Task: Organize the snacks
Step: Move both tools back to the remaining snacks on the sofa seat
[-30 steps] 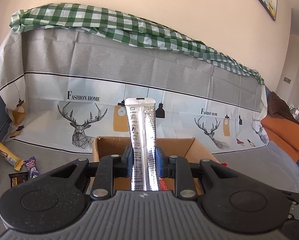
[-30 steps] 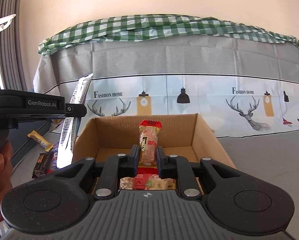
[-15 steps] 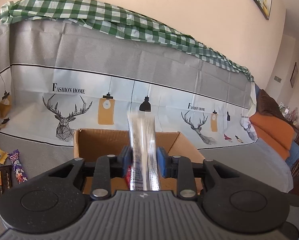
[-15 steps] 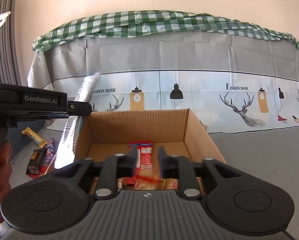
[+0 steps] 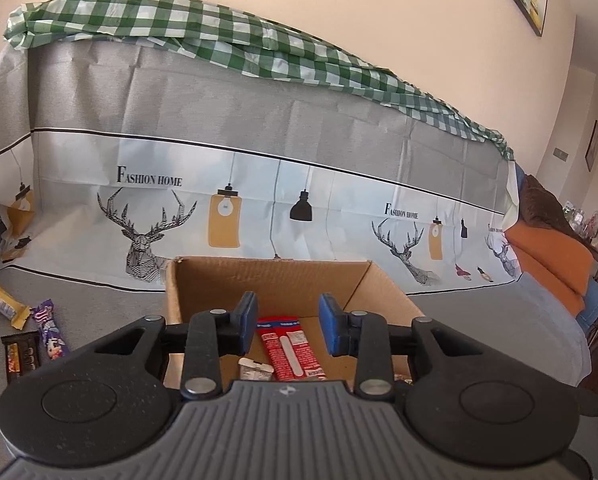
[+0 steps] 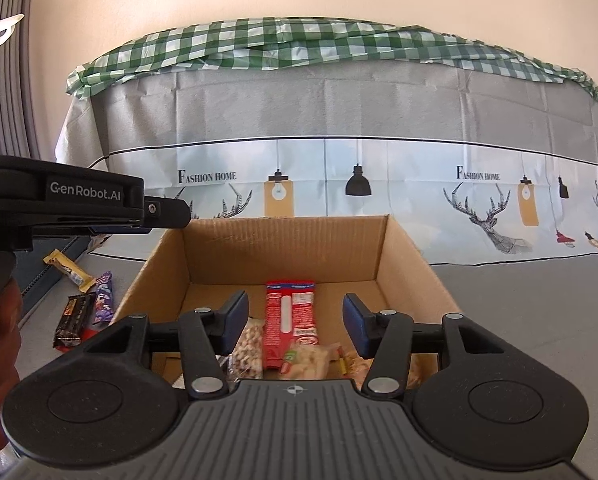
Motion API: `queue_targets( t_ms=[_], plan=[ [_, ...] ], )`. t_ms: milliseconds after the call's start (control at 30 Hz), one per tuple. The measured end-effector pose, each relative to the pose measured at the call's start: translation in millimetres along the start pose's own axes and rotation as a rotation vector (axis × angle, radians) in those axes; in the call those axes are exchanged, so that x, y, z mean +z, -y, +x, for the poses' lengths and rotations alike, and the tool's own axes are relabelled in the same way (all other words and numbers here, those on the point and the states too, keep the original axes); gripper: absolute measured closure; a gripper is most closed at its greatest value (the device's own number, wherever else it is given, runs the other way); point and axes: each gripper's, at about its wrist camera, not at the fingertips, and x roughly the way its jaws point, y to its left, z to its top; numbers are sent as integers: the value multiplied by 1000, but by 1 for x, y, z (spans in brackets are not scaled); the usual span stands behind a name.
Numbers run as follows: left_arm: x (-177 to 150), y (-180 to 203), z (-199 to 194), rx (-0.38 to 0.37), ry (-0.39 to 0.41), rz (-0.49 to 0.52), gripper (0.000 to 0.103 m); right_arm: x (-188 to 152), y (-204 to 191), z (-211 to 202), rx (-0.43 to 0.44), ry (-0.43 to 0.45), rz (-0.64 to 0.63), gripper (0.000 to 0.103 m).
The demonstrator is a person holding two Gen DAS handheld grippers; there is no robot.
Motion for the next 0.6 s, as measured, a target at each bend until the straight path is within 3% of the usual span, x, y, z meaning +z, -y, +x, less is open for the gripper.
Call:
queue_targets(
  t_ms=[467, 600],
  plan=[
    [5, -80, -47, 132, -15, -105, 66, -3, -77, 4, 83, -19, -22, 49],
    [3, -102, -56, 208, -51, -95, 66, -5, -110, 5, 132, -19, -57, 49]
  ],
)
